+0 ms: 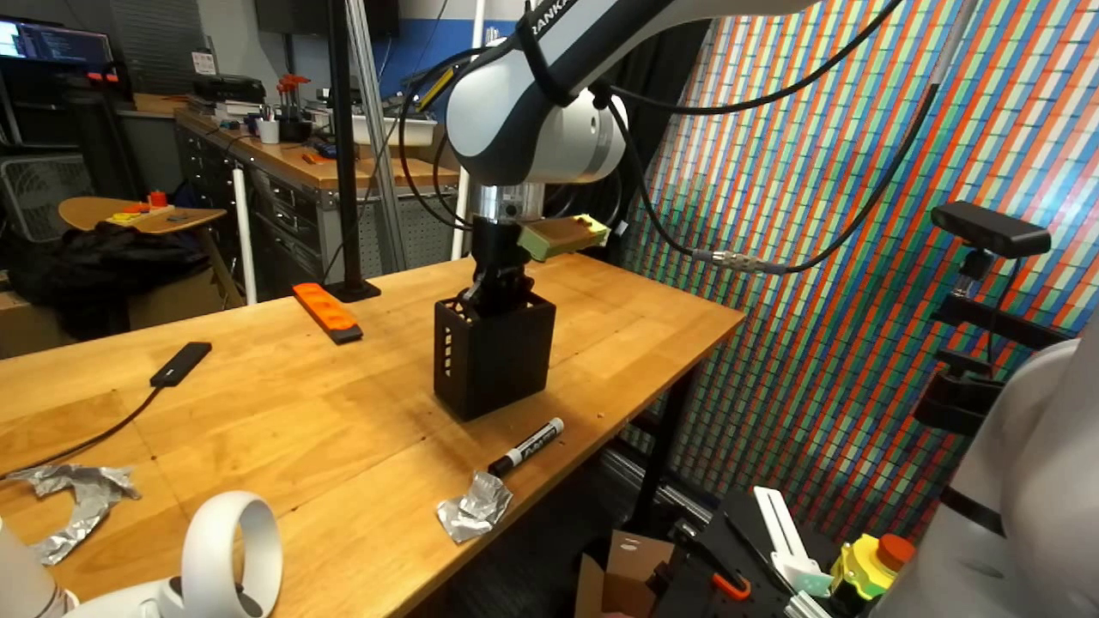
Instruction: Put the white towel in the black box
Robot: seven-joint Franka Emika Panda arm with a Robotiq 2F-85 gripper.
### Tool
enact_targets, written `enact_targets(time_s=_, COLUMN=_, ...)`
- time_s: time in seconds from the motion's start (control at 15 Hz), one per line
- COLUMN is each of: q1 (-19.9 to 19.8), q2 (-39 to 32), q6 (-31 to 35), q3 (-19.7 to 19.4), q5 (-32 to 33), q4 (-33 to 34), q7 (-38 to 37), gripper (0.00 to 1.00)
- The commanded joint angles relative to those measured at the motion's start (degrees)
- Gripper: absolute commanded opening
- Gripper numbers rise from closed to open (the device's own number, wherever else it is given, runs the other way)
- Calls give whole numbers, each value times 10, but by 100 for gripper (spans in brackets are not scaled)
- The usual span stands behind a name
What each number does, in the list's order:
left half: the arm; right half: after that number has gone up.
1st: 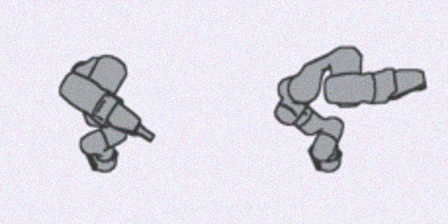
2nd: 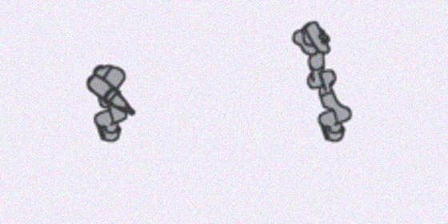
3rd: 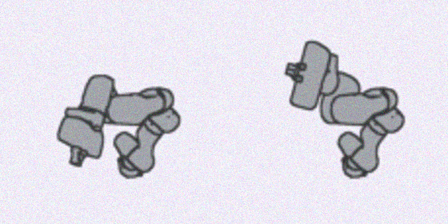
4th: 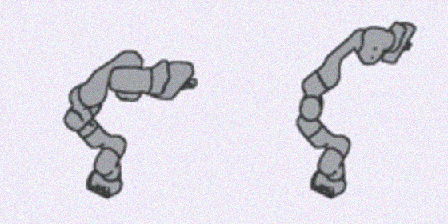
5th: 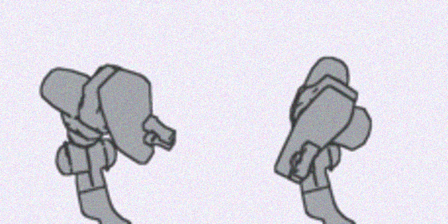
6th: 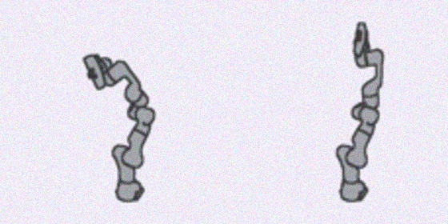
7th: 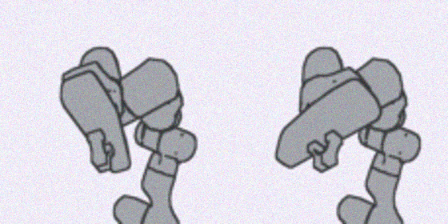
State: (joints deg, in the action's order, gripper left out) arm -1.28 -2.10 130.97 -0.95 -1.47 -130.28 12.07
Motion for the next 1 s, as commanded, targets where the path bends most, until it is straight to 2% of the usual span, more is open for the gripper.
enact_targets(time_s=0.0, q1=-1, q2=2, q6=5, q3=1, q5=-14, q4=-5, q7=-1, gripper=1)
enact_targets(time_s=0.93, q1=-22, q2=132, q6=-3, q3=-25, q5=11, q4=20, q7=-31, gripper=1)
